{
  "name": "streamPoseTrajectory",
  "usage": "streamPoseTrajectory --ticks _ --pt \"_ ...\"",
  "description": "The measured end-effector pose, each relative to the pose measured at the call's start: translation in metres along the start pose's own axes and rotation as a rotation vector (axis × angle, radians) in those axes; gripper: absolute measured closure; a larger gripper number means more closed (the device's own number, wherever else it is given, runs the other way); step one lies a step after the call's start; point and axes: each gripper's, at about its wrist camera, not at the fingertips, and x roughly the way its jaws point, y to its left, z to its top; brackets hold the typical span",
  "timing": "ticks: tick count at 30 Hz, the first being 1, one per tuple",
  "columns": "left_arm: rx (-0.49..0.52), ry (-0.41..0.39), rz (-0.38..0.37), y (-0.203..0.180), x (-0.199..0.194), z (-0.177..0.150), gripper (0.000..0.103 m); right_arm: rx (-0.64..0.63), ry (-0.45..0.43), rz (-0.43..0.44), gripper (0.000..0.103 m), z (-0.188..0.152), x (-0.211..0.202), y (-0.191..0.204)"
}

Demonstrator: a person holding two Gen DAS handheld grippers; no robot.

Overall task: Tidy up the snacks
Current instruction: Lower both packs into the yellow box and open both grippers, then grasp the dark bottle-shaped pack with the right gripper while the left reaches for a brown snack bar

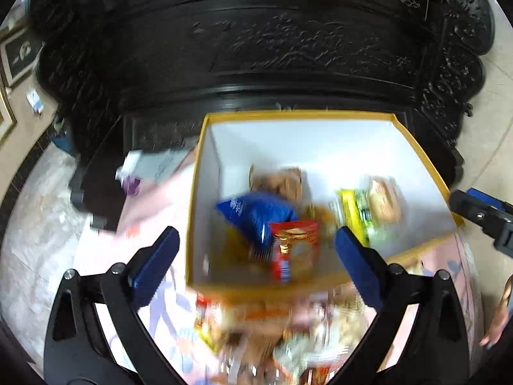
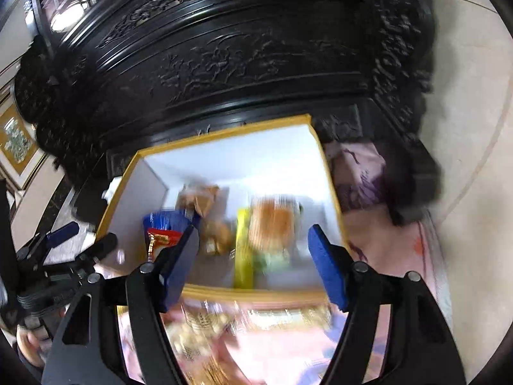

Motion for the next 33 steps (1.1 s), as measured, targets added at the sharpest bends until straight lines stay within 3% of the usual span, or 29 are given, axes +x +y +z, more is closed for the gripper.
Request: streamPoseTrajectory --ticks 3,8,12,18,20,21,22,24,26,29,33 --pt "-0.021 0.018 -0.030 0.012 -0.015 -0.040 0.004 -0.032 0.037 -0.032 0.030 -0.044 -0.015 -0.021" --pt "-0.122 0.061 -0.090 0.035 -0.028 -0.105 0.004 0.012 0.172 -0.135 0.030 -0.134 -0.017 -0.061" --pt "-0.174 0.070 -0.082 0.051 -0.035 -0.143 0.004 -0.047 0.186 -0.247 0.030 -0.173 -0.015 -0.071" --pt "-0.188 0.113 -0.077 0.061 -0.043 -0.172 0.004 -0.157 0.245 -0.310 0.030 -0.174 0.014 -0.080" --pt "-0.188 0.115 -0.074 0.064 -0.048 -0.181 0.004 -0.131 0.218 -0.277 0.029 -0.173 0.018 -0.087" --pt "-0.187 0.118 -0.071 0.064 -0.049 -0.183 0.004 -0.074 0.212 -0.232 0.038 -0.173 0.019 -0.094" --pt "-0.184 0.122 -0.066 0.064 -0.050 -0.186 0.004 -0.053 0.204 -0.236 0.044 -0.171 0.017 -0.095" --pt "-0.179 0.127 -0.065 0.062 -0.050 -0.189 0.004 -0.016 0.205 -0.223 0.065 -0.170 0.015 -0.088" --pt "-0.172 0.132 -0.077 0.057 -0.049 -0.190 0.004 0.029 0.212 -0.156 0.066 -0.171 0.014 -0.078" --pt "-0.141 0.130 -0.090 0.043 -0.048 -0.188 0.004 -0.032 0.228 -0.071 0.066 -0.180 0.015 -0.039" --pt "-0.060 0.140 -0.102 0.014 -0.043 -0.181 0.004 -0.087 0.176 -0.120 0.064 -0.189 0.017 -0.015"
